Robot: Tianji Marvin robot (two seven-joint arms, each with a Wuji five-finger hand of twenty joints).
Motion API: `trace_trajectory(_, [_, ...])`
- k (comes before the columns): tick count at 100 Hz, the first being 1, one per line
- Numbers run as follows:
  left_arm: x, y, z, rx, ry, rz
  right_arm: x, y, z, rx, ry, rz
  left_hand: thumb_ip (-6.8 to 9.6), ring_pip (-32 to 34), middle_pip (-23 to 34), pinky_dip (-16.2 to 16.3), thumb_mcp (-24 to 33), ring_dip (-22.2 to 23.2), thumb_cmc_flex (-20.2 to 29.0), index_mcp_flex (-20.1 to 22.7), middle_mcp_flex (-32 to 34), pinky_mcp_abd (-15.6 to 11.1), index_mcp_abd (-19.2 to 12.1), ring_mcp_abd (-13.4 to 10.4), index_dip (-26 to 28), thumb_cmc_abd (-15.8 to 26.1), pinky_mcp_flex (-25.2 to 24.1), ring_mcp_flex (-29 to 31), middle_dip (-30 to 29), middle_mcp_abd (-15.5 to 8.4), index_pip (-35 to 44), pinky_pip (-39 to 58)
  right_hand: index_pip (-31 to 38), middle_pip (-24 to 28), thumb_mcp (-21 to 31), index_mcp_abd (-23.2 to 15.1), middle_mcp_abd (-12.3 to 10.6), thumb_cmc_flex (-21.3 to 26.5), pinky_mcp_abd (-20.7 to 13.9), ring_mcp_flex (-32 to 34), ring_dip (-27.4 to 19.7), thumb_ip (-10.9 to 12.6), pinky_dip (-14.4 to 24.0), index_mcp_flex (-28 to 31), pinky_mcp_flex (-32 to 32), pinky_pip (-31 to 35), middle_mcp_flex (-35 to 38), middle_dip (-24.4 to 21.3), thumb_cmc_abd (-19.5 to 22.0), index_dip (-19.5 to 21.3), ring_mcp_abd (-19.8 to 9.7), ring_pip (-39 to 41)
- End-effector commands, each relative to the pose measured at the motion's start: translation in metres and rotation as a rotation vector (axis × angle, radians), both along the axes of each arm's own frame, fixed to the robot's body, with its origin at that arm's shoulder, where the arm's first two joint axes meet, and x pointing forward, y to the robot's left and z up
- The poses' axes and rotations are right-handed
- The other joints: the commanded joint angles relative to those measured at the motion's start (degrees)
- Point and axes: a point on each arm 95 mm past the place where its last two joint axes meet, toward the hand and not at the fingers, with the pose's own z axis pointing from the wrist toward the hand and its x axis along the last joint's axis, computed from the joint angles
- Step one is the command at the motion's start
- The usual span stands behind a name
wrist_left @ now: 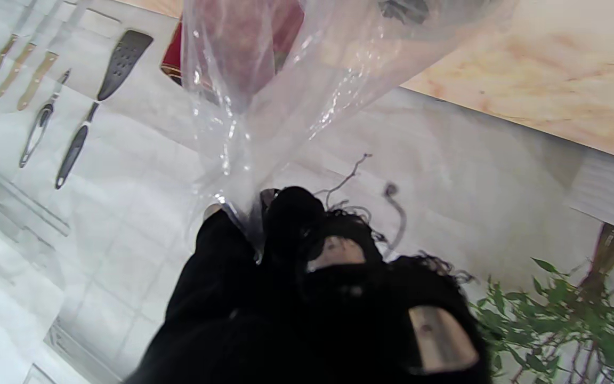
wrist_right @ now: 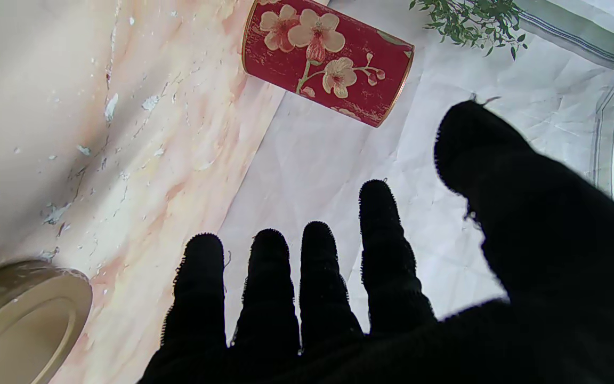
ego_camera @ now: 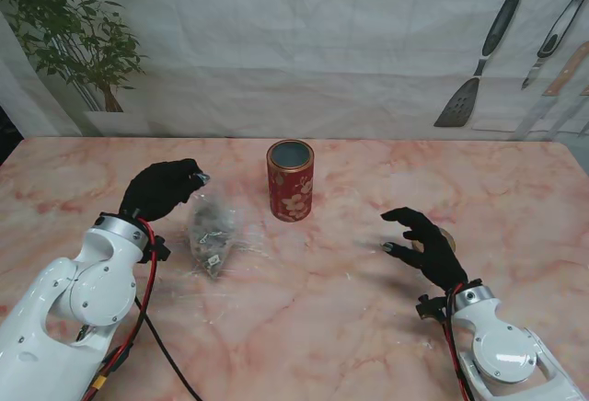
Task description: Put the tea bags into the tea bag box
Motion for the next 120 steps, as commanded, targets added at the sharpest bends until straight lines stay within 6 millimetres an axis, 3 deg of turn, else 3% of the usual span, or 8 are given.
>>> trace_trajectory(1, [-0.002,0.010,0.000,0.017,0.014,0.025,-0.002,0.004,-0.001,0.005,0.008,0.010,1.36,2.2,3.6,-0.6,1.1,0.9,3.6,4.5,1.6,-11.9,11.3,5.3,2.0,2.9,-1.0,2.0,2.3,2.4,7.6,13.5,-0.7,0.6,-0.9,-0.1,-0.8,-0.5,-3.2,-1.9,0.5,1.0,1.0,0.0,0.1,-0.9,-2.1,0.4,-0.3,0.3,-1.9,0.7])
trace_trajectory(58, [-0.012,0.068,0.005,0.126,0.044,0.206,-0.004,0.005,-0.003,0.021,0.030,0.009,1.36,2.1,3.6,-0.6,1.0,1.0,3.5,4.4,1.5,-11.8,11.2,5.4,2.1,3.0,-1.1,2.0,2.3,2.2,7.6,13.4,-0.9,0.8,-1.9,0.0,-1.0,-0.3,-3.8,-2.1,0.7,1.1,1.9,0.2,-0.2,-0.6,-2.6,0.3,0.7,0.4,-2.1,1.2])
trace_trajectory(120, [-0.012,0.094,-0.025,0.175,0.127,0.284,-0.006,0.006,-0.005,0.048,0.039,0.031,1.34,1.0,3.0,-0.8,1.0,1.2,3.0,3.7,0.8,-11.6,10.5,5.7,1.9,3.5,-1.2,1.8,2.3,2.0,7.3,12.6,-1.1,0.9,-2.4,0.0,-1.3,0.0,-4.3,-2.2,0.9,1.2,2.6,0.3,-0.3,-0.4,-2.7,0.2,1.4,0.5,-2.2,1.5])
